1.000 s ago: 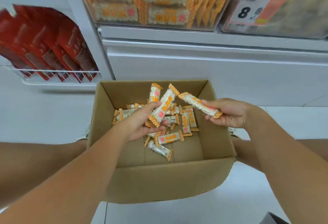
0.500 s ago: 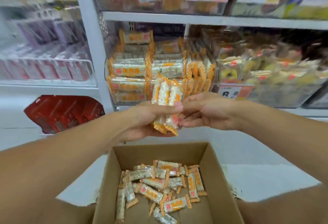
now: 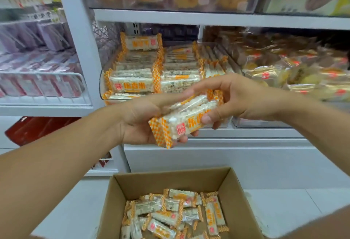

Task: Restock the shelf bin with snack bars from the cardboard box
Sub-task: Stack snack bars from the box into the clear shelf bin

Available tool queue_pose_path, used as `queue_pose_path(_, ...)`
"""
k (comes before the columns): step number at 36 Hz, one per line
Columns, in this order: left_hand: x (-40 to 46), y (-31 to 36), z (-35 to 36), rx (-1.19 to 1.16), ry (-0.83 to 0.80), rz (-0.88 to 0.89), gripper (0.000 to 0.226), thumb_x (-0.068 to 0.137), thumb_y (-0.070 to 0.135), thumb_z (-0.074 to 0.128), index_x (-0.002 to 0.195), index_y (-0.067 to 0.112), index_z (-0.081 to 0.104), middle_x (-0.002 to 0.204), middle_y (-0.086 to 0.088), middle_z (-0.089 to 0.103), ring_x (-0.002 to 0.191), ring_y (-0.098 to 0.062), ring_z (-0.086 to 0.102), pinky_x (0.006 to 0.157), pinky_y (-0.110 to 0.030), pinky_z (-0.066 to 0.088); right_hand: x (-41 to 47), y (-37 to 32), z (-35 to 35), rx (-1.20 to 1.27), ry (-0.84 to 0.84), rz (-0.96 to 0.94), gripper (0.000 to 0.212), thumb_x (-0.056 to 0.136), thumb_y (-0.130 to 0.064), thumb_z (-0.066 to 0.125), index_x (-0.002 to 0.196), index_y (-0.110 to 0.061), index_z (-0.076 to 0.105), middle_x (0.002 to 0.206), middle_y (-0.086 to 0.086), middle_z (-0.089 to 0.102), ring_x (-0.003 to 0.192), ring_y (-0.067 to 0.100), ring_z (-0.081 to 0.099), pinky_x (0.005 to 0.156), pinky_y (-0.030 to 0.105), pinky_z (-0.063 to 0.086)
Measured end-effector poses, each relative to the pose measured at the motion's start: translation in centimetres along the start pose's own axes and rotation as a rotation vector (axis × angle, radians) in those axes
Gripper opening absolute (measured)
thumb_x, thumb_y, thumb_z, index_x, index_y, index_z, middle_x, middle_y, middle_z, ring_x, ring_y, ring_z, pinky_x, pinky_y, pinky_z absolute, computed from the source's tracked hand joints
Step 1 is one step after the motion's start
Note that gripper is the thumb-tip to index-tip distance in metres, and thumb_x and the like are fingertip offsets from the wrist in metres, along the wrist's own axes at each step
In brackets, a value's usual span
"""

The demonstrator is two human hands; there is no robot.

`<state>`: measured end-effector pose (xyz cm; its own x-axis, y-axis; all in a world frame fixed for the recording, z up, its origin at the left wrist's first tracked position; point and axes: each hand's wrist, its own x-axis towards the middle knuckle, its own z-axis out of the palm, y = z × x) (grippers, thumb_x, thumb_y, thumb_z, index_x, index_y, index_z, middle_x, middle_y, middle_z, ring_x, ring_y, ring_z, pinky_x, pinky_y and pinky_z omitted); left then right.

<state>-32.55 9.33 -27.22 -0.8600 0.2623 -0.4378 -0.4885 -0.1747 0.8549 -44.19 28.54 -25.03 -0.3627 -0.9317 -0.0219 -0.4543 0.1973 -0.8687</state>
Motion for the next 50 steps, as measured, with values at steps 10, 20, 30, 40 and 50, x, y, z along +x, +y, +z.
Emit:
queue_pose_path(10, -1.0, 0.9, -0.4, -0.2, 0.328, 0.287, 0.049, 0.088, 0.053, 0.059, 0.116, 0.015, 0.073, 0.106, -0.013, 0.076, 0.072, -0.026, 0.072, 0.043, -0.023, 0.052, 1.6, 1.1, 0.8, 0.021, 0.35, 0.122, 0.077, 0.054, -0.049, 0.088, 0.125, -0.035, 0.065, 0.127, 0.004, 0.064, 0.09, 0.037, 0.071, 0.063, 0.046, 0.063)
queue_pose_path(20, -0.5, 2.2, -1.0, 0.048, 0.81, 0.573, 0.071, 0.098, 0.071, 0.025, 0.095, 0.016, 0.069, 0.073, -0.01, 0.07, 0.055, -0.022, 0.062, 0.041, -0.025, 0.039, 3.3, -1.1, 1.6, -0.004, 0.419, -0.003, 0.055, 0.053, -0.048, 0.087, 0.099, -0.019, 0.076, 0.093, 0.012, 0.076, 0.076, 0.02, 0.065, 0.075, 0.045, 0.054)
queue_pose_path(30, -1.3, 0.8, -8.2, 1.246, 1.22, 0.635, 0.033, 0.105, 0.028, 0.04, 0.128, 0.013, 0.058, 0.119, -0.006, 0.063, 0.109, -0.025, 0.057, 0.086, -0.033, 0.042, 12.1, -0.8, -1.5, -0.152, 0.629, 0.013, 0.069, 0.067, -0.048, 0.089, 0.125, -0.019, 0.066, 0.108, -0.001, 0.067, 0.081, 0.01, 0.061, 0.064, 0.022, 0.048)
queue_pose_path(40, -0.2, 0.2, -9.5, 1.639, 1.082, 0.461, 0.052, 0.1, 0.038, 0.02, 0.12, 0.011, 0.058, 0.113, -0.008, 0.06, 0.107, -0.03, 0.054, 0.094, -0.042, 0.041, 23.2, -0.1, -4.5, -0.488, 0.523, 0.041, 0.075, 0.073, -0.059, 0.082, 0.136, -0.029, 0.056, 0.145, -0.005, 0.051, 0.133, 0.017, 0.048, 0.1, 0.023, 0.039)
queue_pose_path(50, 0.4, 0.9, -9.7, 1.627, 1.091, 0.437, 0.06, 0.097, 0.046, 0.016, 0.133, 0.016, 0.054, 0.122, -0.003, 0.059, 0.118, -0.026, 0.052, 0.103, -0.041, 0.039, 26.0, 0.1, -4.1, -0.685, 0.301, -0.016, 0.071, 0.095, -0.046, 0.064, 0.156, -0.023, 0.035, 0.163, -0.004, 0.031, 0.148, 0.015, 0.03, 0.105, 0.015, 0.022)
